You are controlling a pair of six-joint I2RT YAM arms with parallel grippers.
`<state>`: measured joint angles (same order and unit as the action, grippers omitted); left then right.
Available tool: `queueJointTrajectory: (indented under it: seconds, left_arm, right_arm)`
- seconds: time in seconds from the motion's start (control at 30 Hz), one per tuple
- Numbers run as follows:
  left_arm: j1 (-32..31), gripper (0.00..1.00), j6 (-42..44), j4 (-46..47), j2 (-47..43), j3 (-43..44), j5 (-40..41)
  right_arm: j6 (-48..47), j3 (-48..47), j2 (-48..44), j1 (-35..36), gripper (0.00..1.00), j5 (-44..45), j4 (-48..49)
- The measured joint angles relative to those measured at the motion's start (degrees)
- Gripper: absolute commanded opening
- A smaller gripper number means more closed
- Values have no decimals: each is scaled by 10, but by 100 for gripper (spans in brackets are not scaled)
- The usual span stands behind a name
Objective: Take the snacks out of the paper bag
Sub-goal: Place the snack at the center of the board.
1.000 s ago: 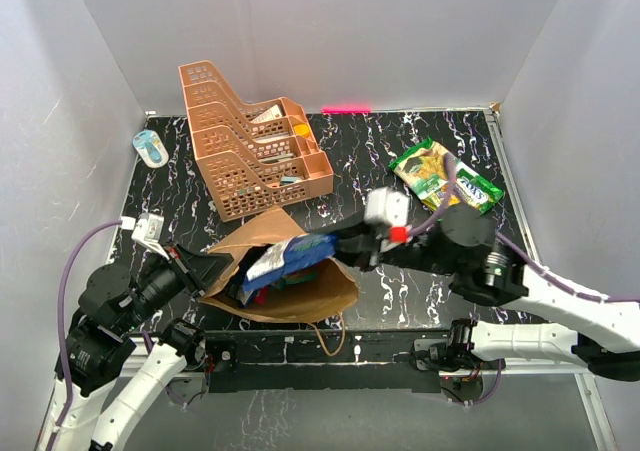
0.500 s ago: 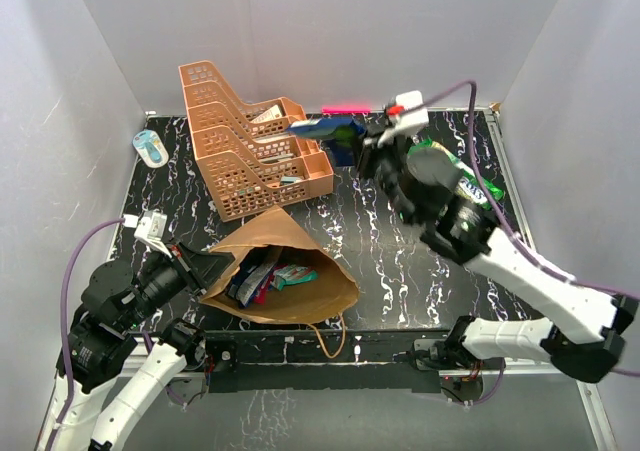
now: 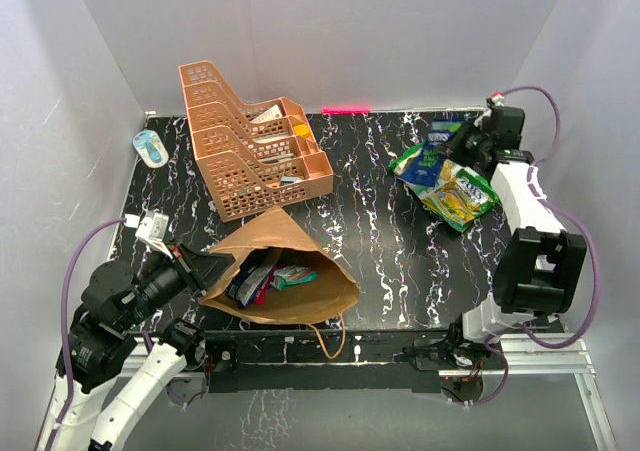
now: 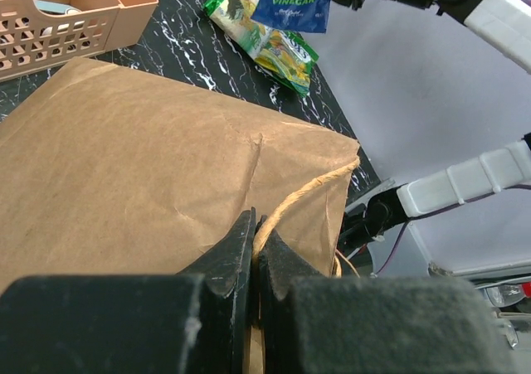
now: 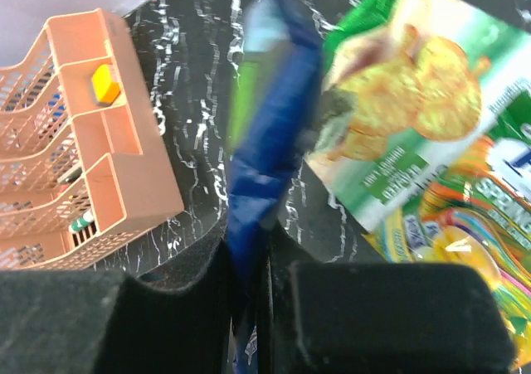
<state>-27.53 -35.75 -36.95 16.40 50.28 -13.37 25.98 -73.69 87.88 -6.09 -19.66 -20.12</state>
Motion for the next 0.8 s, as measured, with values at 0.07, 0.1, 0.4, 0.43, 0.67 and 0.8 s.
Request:
queueJointTrajectory:
  seconds: [0.07,0.1,0.4,0.43,0.67,0.8]
  left_arm:
    - [0,0,2,0,0,0,-3]
    - [0,0,3,0,0,0,-6]
    - [0,0,26,-11,0,18,-17]
    - [0,0,28,-13,0,21,-17]
    - [0,0,32,-17,0,26,-17]
    - [0,0,33,-22,0,26,-17]
  right_arm:
    - [16,17,19,-43,8,-35,0]
    - [24,24,24,-56,8,-49,0]
    - [71,39,79,-121,8,-135,56]
    - [72,39,89,-125,8,-138,62]
    - [70,38,146,-147,8,-144,75]
    - [62,52,156,-161,8,-129,87]
